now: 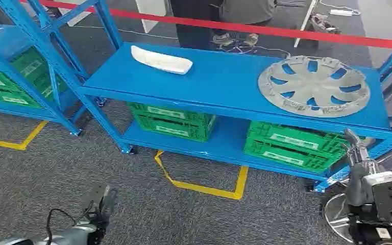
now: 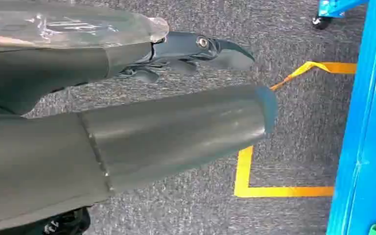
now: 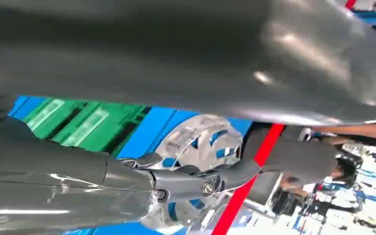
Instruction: Take the parts from the cabinet and place them on the table.
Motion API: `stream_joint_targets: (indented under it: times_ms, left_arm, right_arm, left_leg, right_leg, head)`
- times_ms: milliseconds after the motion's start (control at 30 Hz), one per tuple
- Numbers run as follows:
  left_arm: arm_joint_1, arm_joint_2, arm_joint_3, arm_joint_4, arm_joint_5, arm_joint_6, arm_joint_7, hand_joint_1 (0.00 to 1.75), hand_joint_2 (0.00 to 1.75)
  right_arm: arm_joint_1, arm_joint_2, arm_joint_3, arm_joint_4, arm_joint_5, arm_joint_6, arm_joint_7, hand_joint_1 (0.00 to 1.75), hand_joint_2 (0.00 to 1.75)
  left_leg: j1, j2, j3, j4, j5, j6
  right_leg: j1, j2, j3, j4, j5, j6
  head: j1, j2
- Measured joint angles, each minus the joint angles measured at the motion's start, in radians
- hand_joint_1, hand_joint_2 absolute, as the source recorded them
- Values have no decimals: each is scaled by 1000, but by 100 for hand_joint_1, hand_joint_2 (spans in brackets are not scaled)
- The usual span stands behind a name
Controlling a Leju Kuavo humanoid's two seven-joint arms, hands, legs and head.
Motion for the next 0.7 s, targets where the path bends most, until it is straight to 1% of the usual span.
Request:
stream_joint_targets:
  times_ms: [100,200,267,333,500,600,700]
  left_arm:
    - [0,-3,0,0,-8,-7,0,0,0]
    - [-1,-6,0,0,-13,-18,20,0,0]
    - [-1,-7,0,0,-4,-23,27,0,0]
    - [1,-6,0,0,6,-26,31,0,0]
    - [6,0,0,0,-7,-27,12,0,0]
    - [13,5,0,0,13,-68,12,0,0]
    - [16,8,0,0,12,-70,9,0,0]
  right_arm:
    - [0,7,-4,11,-46,11,-34,0,0]
    - [-1,22,-3,37,-73,18,-79,0,0]
    - [-2,28,-3,49,-73,15,-84,0,0]
    - [-9,29,-4,53,-57,8,-61,0,0]
    - [-15,24,-26,45,-24,6,18,0,0]
    - [-15,14,-49,23,-6,2,42,0,0]
    - [-15,6,-67,1,6,-2,51,0,0]
  left_leg:
    - [0,0,0,0,0,0]
    - [0,0,0,0,0,0]
    - [0,0,0,0,0,0]
    - [0,0,0,0,0,0]
    - [0,0,0,0,0,0]
    - [0,0,0,0,0,0]
    - [0,0,0,0,0,0]
  right_leg:
    - [0,0,1,0,0,0]
    - [0,0,1,0,0,0]
    - [0,0,1,0,0,0]
    - [0,0,1,0,0,0]
    - [0,0,0,0,0,0]
    - [0,0,0,0,0,0]
    - [0,0,0,0,0,0]
  head:
    - [0,0]
    - [0,0]
    - [0,0]
    - [0,0]
    - [0,0]
    - [0,0]
    - [0,0]
